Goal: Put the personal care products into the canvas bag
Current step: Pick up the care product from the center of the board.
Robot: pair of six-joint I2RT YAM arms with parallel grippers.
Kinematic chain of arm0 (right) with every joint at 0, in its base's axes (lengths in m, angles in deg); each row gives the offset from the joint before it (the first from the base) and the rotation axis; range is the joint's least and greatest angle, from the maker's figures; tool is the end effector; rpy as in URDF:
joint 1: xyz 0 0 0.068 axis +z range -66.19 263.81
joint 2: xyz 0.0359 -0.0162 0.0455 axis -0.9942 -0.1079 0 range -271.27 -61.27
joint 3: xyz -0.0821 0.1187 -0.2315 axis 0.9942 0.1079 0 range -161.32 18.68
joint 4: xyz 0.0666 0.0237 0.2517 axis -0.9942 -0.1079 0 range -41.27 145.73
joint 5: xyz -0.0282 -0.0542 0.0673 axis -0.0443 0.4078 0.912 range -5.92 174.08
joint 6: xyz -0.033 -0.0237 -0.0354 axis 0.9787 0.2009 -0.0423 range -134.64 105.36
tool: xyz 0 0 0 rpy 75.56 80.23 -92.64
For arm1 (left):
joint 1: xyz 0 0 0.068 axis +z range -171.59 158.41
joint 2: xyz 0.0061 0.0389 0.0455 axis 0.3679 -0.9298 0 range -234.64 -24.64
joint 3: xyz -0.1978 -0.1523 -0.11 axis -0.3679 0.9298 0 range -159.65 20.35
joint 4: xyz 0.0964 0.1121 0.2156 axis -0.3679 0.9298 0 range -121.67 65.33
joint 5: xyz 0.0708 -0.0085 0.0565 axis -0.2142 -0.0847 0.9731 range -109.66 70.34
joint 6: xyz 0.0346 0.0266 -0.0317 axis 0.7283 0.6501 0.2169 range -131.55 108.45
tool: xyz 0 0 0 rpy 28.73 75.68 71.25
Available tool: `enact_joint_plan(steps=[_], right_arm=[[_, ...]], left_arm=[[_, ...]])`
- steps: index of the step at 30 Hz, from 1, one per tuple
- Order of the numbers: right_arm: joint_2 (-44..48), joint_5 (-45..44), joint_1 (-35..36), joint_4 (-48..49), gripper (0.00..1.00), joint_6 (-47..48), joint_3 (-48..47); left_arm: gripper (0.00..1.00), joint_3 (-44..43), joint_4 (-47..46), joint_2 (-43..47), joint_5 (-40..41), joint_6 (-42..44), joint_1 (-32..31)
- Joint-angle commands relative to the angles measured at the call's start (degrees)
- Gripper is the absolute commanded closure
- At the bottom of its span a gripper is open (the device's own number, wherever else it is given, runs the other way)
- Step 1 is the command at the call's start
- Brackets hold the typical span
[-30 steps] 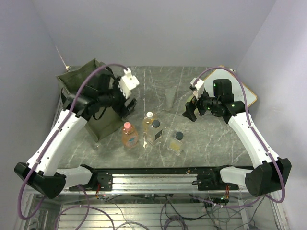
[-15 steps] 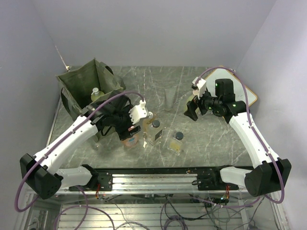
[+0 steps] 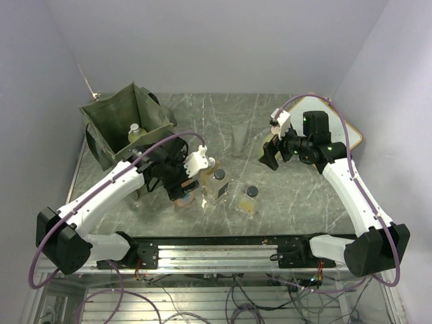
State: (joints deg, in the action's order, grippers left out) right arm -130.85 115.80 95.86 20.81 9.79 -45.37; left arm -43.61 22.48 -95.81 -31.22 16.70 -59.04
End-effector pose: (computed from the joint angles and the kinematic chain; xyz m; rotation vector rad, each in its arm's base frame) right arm 0.2472 0.0720 0.3295 -0.9545 1.9825 0.5078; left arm 0.1843 -0.1502 0.2965 1.4904 2.1824 -0.3206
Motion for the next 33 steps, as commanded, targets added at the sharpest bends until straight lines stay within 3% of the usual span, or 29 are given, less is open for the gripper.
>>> enact_joint_plan(steps=[1, 8, 13, 17, 23, 33], right_arm=[[0.05, 0.62, -0.26, 0.66, 0.00, 0.36, 0.22], [0.07, 0.45, -0.19, 0.92, 0.00, 0.41, 0.51], [-0.37, 0.45, -0.19, 0.81, 0.00, 0.47, 0.17], [-0.53, 0.46, -0.20, 0.64, 0.00, 0.57, 0.00], [-1.19, 0.70, -0.24, 0.60, 0.00, 0.64, -0.36], [-5.37, -0.28, 0.16, -2.13, 0.00, 3.61, -3.87]], left_arm=[[0.14, 0.59, -2.32, -0.83, 1.25, -1.85, -0.59], [0.33, 0.30, -2.30, -0.83, 0.05, -2.45, -0.56], [0.61, -0.20, -1.85, -0.22, -2.20, -1.56, -0.17], [0.92, -2.51, -1.30, 0.75, -5.50, -1.47, 1.63], [0.93, -9.25, 3.15, 2.44, -8.91, 1.09, 3.02], [0.93, -21.19, 6.70, 4.78, -3.84, 7.01, 3.02]])
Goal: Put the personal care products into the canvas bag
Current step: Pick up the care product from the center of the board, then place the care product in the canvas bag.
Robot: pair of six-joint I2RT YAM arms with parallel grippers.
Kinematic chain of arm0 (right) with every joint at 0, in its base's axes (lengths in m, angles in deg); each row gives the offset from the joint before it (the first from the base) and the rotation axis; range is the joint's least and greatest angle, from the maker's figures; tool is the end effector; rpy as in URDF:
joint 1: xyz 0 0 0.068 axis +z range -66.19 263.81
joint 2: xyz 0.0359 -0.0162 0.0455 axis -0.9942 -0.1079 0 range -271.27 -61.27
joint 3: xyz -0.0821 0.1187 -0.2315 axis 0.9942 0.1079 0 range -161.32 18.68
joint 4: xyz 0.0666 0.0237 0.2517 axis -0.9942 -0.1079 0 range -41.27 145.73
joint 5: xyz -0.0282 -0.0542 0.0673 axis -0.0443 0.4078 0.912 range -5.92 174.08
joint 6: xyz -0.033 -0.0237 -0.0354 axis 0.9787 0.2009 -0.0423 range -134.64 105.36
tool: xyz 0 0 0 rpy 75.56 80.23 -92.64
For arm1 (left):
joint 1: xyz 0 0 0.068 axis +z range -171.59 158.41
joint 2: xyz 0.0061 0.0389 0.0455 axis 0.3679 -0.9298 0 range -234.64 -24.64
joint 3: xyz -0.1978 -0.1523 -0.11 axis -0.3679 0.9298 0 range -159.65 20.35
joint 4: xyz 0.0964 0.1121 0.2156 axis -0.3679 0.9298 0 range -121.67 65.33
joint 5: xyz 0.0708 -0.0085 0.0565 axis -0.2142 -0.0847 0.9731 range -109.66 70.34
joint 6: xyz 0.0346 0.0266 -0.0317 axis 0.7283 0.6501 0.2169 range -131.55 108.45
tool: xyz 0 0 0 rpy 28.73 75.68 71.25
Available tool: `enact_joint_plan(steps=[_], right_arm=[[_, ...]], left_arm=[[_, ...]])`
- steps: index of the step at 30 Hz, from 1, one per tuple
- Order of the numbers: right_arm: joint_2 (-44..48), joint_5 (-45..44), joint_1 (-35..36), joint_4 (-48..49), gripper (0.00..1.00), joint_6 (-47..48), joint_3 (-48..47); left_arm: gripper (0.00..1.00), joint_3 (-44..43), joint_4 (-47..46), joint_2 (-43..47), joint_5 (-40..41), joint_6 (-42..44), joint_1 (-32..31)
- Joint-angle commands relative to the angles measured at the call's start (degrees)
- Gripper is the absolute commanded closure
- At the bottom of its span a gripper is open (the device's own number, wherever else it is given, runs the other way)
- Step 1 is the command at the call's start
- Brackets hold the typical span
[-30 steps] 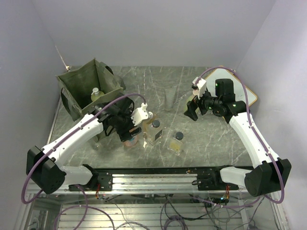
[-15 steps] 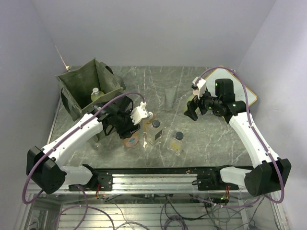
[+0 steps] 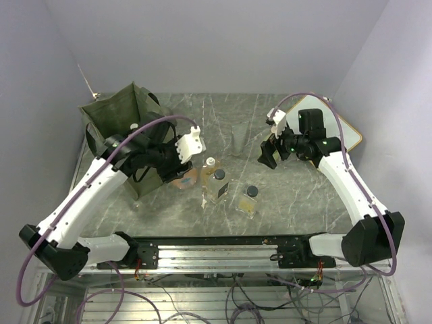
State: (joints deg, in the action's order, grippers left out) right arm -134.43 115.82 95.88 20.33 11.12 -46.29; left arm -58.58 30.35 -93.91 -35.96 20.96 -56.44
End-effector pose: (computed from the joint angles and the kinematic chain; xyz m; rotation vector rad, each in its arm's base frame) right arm 0.2601 0.0748 0.3189 -0.9800 2.0215 0.5157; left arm 0.1782 -0.1364 0.3749 1.4683 1.9861 -0.3703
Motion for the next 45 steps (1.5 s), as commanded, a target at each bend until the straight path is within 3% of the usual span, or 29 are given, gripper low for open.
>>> enact_joint_plan(steps=[1, 17, 35, 45], right_arm=[[-2.20, -0.36, 0.22, -1.76, 0.00, 2.48, -3.36], [-4.63, -3.77, 2.71, -4.96, 0.00, 3.15, -11.77], [-2.54, -1.69, 3.48, -6.47, 0.00, 2.64, -12.97], [-1.89, 0.03, 3.49, -6.09, 0.00, 2.55, -12.29]], left_arm=[[0.93, -7.37, -1.20, 3.22, 1.06, 2.62, 0.40], [0.93, -22.15, -3.24, 6.77, -2.71, -6.38, 6.72], [0.93, -33.69, -9.66, 5.91, -12.82, -27.04, 31.61], [0.93, -38.56, -10.19, 1.91, -5.28, -31.21, 38.89]])
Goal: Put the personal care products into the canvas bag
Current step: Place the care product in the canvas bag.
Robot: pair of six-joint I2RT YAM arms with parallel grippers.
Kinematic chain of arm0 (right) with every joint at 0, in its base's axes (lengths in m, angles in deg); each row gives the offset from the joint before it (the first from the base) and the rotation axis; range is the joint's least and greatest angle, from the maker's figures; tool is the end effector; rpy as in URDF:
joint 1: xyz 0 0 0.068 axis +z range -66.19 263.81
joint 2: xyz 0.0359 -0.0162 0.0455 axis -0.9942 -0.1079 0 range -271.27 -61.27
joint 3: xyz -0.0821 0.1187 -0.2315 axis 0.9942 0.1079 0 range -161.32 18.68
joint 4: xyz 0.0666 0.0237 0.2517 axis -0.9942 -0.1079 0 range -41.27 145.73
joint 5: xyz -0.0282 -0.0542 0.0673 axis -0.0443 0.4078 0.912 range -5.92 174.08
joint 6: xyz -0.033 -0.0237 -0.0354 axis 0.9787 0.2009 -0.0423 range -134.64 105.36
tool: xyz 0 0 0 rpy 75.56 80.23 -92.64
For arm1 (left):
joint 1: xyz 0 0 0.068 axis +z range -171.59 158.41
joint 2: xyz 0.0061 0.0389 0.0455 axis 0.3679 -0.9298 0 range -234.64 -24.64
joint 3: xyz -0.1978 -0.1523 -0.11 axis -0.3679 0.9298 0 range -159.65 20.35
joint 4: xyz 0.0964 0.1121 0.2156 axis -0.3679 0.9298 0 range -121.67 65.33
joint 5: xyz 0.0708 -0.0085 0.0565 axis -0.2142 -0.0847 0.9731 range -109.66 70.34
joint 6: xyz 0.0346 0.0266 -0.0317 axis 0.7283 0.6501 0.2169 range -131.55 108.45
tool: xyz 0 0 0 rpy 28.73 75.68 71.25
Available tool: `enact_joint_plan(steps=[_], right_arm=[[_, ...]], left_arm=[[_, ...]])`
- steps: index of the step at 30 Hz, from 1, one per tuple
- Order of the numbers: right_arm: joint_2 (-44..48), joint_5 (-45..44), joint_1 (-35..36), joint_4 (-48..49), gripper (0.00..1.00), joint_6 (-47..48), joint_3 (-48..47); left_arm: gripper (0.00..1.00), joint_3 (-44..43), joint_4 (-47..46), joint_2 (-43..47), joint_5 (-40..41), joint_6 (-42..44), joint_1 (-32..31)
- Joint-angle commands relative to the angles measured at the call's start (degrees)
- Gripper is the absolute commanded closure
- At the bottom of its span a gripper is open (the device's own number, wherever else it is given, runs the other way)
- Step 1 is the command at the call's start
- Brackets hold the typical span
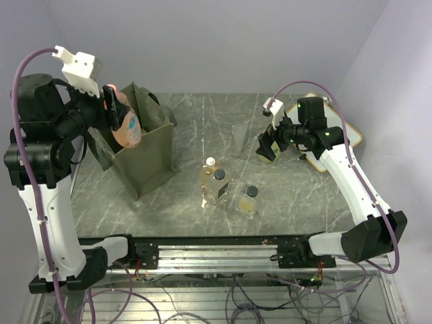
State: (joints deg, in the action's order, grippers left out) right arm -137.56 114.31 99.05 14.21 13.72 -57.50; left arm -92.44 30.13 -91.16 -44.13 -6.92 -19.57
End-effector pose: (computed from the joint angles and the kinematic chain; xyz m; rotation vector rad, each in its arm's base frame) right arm 0.2661 0.0911 0.3600 -1.0683 1.9500 0.4792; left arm 0.1439 -0.0098 0.5456 0.3382 1.7965 -0.3109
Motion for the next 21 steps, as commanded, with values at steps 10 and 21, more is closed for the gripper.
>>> enact_joint_plan(steps=[10, 21], right_arm=[[2.90, 2.79, 0.41, 0.32, 0.00, -0.06, -0.19], [5.22, 2.82, 0.96, 0.79, 0.00, 0.51, 2.10]], left_arm=[[0.93, -4.43, -12.13, -6.30, 10.84, -3.87, 3.16], [0.93, 8.77, -21.82, -8.35, 17.34, -4.89, 3.12]])
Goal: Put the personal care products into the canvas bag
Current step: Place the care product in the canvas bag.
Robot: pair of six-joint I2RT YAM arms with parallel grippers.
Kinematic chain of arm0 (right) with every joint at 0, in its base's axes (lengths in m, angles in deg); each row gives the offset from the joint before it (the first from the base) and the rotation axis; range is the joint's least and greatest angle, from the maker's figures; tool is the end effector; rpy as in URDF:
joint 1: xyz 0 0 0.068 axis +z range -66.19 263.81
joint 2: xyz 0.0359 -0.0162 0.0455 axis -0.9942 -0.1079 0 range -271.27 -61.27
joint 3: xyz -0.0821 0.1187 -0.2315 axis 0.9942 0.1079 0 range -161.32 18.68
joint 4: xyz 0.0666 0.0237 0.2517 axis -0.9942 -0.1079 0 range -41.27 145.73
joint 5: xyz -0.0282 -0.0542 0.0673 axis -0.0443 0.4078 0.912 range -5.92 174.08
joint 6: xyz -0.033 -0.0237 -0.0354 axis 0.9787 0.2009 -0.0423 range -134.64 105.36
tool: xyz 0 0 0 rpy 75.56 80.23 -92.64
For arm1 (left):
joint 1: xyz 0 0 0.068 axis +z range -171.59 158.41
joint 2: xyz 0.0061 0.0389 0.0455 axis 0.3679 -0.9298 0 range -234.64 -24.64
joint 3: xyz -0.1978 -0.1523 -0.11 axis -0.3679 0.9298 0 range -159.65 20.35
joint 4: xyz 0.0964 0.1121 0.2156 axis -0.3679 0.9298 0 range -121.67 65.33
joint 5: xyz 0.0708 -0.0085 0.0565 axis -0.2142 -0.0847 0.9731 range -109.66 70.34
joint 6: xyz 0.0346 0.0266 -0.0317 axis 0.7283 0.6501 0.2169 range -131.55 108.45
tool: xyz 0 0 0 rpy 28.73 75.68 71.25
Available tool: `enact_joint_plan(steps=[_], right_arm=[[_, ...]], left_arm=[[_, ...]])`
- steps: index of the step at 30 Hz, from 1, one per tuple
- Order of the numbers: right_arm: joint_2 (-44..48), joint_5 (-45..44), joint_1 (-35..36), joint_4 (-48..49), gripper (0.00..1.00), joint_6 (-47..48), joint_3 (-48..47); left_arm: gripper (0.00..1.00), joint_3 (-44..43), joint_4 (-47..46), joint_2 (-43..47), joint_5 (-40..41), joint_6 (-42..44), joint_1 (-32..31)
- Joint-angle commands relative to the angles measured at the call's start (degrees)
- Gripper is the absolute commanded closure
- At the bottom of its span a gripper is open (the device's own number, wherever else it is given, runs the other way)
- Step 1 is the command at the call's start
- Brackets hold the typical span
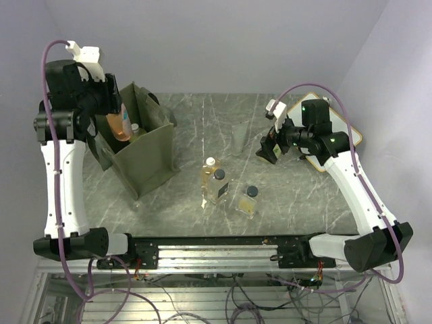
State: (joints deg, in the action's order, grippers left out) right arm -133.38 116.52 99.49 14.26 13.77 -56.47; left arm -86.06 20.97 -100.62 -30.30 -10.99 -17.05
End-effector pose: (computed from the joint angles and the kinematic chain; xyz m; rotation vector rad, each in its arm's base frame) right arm 0.2468 0.0892 0.3731 -1.0842 1.8746 0.5053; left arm 0.2377 0.0122 0.5042 0.0542 1.9527 -0.1231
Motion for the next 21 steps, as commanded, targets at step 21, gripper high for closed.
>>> enact_joint_plan(steps=[21], right_arm=[[1.49, -0.37, 1.20, 1.44, 0.00, 0.47, 2.59]], left_arm=[[0.93, 19.40, -25.36, -1.85, 16.04, 1.00, -0.44]])
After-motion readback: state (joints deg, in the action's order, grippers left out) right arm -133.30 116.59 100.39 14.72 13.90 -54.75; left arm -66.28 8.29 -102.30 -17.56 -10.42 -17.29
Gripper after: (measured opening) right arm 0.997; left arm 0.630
